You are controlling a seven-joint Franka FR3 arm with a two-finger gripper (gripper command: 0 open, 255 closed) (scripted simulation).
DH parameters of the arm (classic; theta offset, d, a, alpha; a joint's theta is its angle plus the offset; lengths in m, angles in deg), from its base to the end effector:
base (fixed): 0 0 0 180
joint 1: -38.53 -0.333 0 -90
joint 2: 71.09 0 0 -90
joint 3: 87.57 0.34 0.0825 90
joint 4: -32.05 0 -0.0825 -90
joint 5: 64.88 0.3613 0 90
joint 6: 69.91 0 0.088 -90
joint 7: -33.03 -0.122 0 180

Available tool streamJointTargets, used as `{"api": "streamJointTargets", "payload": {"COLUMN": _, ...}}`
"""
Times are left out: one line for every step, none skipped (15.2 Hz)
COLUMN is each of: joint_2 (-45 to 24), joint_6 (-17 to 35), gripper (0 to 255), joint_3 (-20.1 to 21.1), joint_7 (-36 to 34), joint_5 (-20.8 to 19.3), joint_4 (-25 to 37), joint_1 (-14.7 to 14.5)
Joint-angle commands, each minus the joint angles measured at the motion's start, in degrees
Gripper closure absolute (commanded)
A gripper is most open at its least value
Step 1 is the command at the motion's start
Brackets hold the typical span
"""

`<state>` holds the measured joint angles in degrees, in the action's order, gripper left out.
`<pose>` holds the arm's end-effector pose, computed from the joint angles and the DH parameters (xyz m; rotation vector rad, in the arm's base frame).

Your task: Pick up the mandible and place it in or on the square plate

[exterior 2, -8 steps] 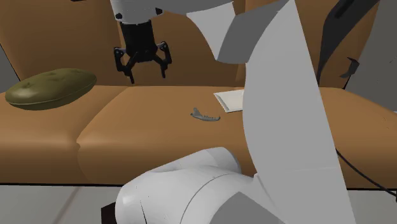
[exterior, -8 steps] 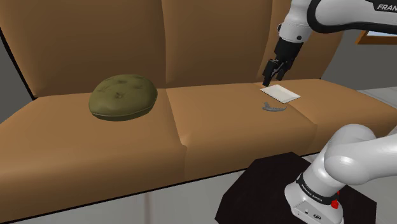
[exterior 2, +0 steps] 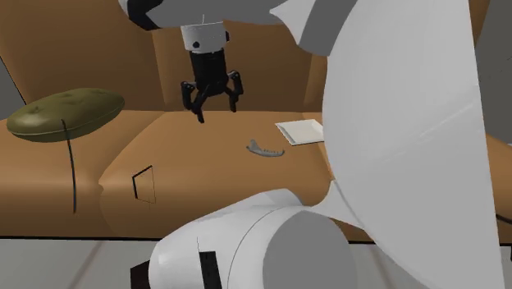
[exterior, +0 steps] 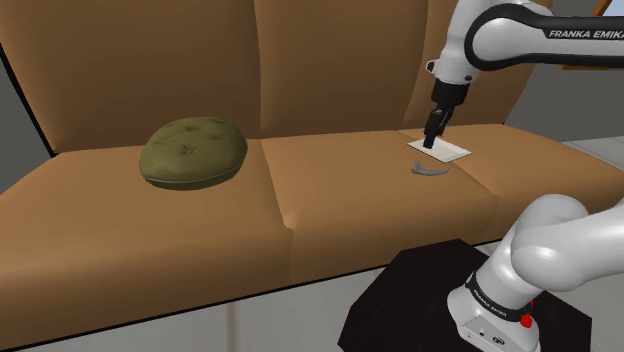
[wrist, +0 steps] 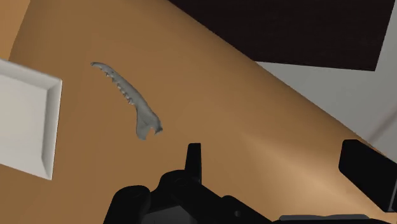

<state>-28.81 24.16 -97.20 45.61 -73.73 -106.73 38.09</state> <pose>0.2782 -0.0757 0.5515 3.1025 0.1862 -0.0849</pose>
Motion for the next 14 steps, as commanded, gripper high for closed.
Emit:
{"api": "streamJointTargets", "payload": {"joint_2": -1.93, "joint_6": 0.89, "gripper": 0, "joint_3": -3.03, "joint_7": 6.5, "joint_5": -2.39, "joint_4": -0.81, "joint_1": -0.44}}
{"api": "streamJointTargets", "payload": {"joint_2": -3.13, "joint_6": 1.36, "gripper": 0, "joint_3": -4.47, "joint_7": 9.46, "joint_5": -3.53, "joint_4": -0.94, "joint_1": -0.69}}
{"api": "streamJointTargets", "payload": {"joint_2": -4.45, "joint_6": 1.9, "gripper": 0, "joint_3": -5.84, "joint_7": 12.44, "joint_5": -4.65, "joint_4": -1.0, "joint_1": -0.9}}
{"api": "streamJointTargets", "payload": {"joint_2": -5.85, "joint_6": 2.48, "gripper": 0, "joint_3": -7.23, "joint_7": 15.38, "joint_5": -5.77, "joint_4": -0.98, "joint_1": -1.15}}
{"api": "streamJointTargets", "payload": {"joint_2": -7.36, "joint_6": 3.13, "gripper": 0, "joint_3": -8.58, "joint_7": 18.31, "joint_5": -6.86, "joint_4": -0.9, "joint_1": -1.4}}
{"api": "streamJointTargets", "payload": {"joint_2": -8.97, "joint_6": 3.85, "gripper": 0, "joint_3": -9.9, "joint_7": 21.22, "joint_5": -7.92, "joint_4": -0.75, "joint_1": -1.64}}
{"api": "streamJointTargets", "payload": {"joint_2": -10.66, "joint_6": 4.62, "gripper": 0, "joint_3": -11.19, "joint_7": 24.12, "joint_5": -8.94, "joint_4": -0.55, "joint_1": -1.89}}
{"api": "streamJointTargets", "payload": {"joint_2": -12.45, "joint_6": 5.46, "gripper": 0, "joint_3": -12.46, "joint_7": 26.99, "joint_5": -9.92, "joint_4": -0.28, "joint_1": -2.16}}
{"api": "streamJointTargets", "payload": {"joint_2": -14.32, "joint_6": 6.35, "gripper": 0, "joint_3": -13.71, "joint_7": 29.84, "joint_5": -10.86, "joint_4": 0.05, "joint_1": -2.44}}
{"api": "streamJointTargets", "payload": {"joint_2": -16.28, "joint_6": 7.31, "gripper": 0, "joint_3": -14.91, "joint_7": 32.68, "joint_5": -11.74, "joint_4": 0.43, "joint_1": -2.72}}
{"api": "streamJointTargets", "payload": {"joint_2": -18.32, "joint_6": 8.32, "gripper": 0, "joint_3": -16.08, "joint_7": 35.5, "joint_5": -12.55, "joint_4": 0.86, "joint_1": -3.0}}
{"api": "streamJointTargets", "payload": {"joint_2": -20.44, "joint_6": 9.4, "gripper": 0, "joint_3": -17.2, "joint_7": 38.3, "joint_5": -13.29, "joint_4": 1.35, "joint_1": -3.28}}
{"api": "streamJointTargets", "payload": {"joint_2": -22.65, "joint_6": 10.54, "gripper": 0, "joint_3": -18.24, "joint_7": 41.1, "joint_5": -13.95, "joint_4": 1.88, "joint_1": -3.52}}
{"api": "streamJointTargets", "payload": {"joint_2": -24.47, "joint_6": 11.49, "gripper": 0, "joint_3": -19.05, "joint_7": 43.34, "joint_5": -14.43, "joint_4": 2.34, "joint_1": -3.7}}
